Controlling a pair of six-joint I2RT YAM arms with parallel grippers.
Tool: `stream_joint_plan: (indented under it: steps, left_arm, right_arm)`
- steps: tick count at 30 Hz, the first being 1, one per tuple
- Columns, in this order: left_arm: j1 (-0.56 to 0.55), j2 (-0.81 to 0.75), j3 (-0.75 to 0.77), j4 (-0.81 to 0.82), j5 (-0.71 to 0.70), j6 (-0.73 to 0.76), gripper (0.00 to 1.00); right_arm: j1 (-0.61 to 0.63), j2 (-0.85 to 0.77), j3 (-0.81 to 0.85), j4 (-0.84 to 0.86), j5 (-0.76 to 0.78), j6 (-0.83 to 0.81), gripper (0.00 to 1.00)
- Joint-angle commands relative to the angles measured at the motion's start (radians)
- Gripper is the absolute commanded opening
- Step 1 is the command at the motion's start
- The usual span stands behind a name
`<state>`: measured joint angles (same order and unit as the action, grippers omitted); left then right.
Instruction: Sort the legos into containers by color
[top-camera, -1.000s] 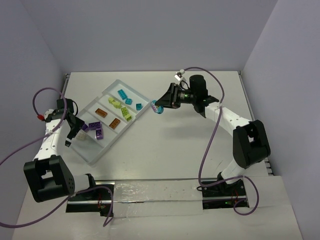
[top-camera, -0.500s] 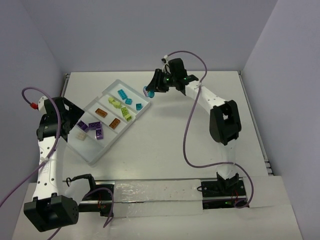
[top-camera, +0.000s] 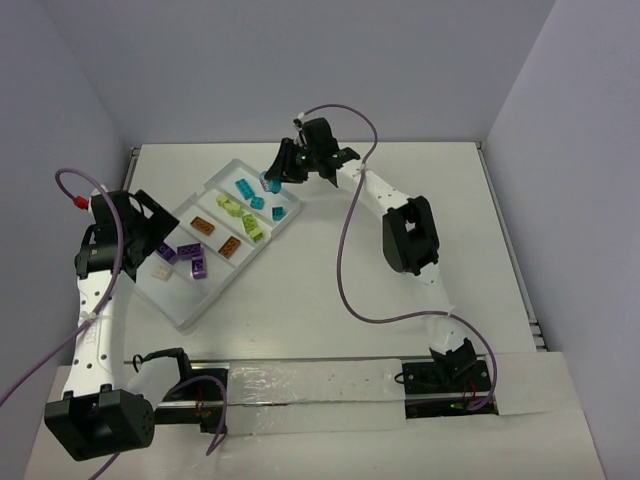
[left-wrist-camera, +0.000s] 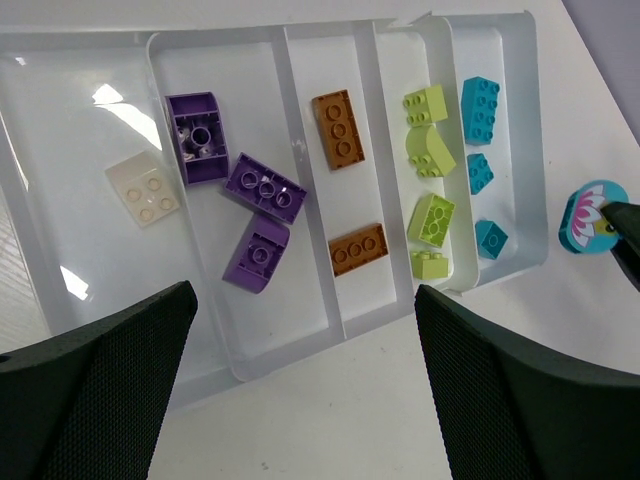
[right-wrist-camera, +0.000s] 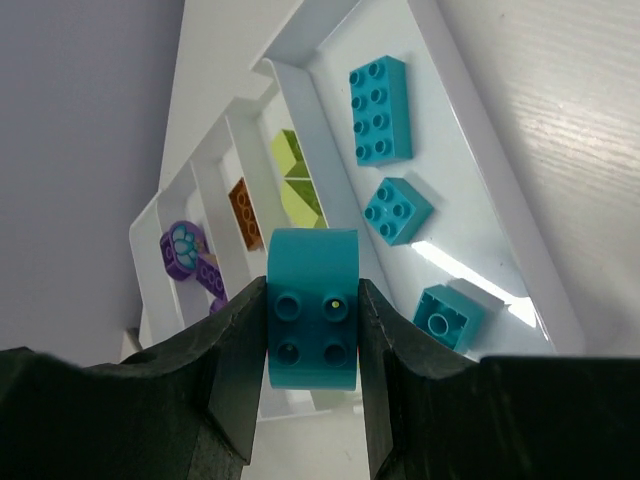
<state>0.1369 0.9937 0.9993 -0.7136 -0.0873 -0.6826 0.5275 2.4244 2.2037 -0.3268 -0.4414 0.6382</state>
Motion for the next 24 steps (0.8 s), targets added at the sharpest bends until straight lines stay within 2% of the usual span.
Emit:
stream_joint_plan:
  steps: [1, 3, 6, 9, 13, 19, 22, 24]
  left_arm:
    - [-0.007, -0.022, 0.057, 0.020, 0.033, 0.025, 0.98]
    - [-0.008, -0.024, 0.066, 0.009, 0.046, 0.025, 0.98]
    - [-0.008, -0.036, 0.081, 0.000, 0.048, 0.032, 0.99]
    - [-0.009, -0.041, 0.096, -0.010, 0.047, 0.039, 0.99]
    - [-0.010, -0.040, 0.108, -0.011, 0.062, 0.043, 0.99]
    - [-0.014, -0.090, 0.150, 0.020, 0.124, 0.054, 0.99]
    - [-0.018, -0.097, 0.199, 0.041, 0.197, 0.084, 0.99]
    - [-0.020, -0.082, 0.223, 0.037, 0.215, 0.109, 0.99]
  right_arm:
    - [0.010, 0.046, 0.080, 0.033, 0.017, 0.047, 0.26]
    - [0.017, 0.050, 0.082, 0.038, 0.032, 0.049, 0.32]
    - [0.019, 0.056, 0.088, 0.043, 0.044, 0.060, 0.55]
    - [0.020, 0.055, 0.109, 0.035, 0.055, 0.069, 0.73]
    - [0.026, -0.015, 0.095, 0.037, 0.072, 0.053, 0.87]
    - [0.024, -0.271, -0.028, -0.021, 0.202, -0.044, 0.94]
    - [0.015, -0.466, -0.178, -0.070, 0.324, -0.083, 1.00]
    - [0.007, -0.548, -0.248, -0.103, 0.469, -0.088, 1.00]
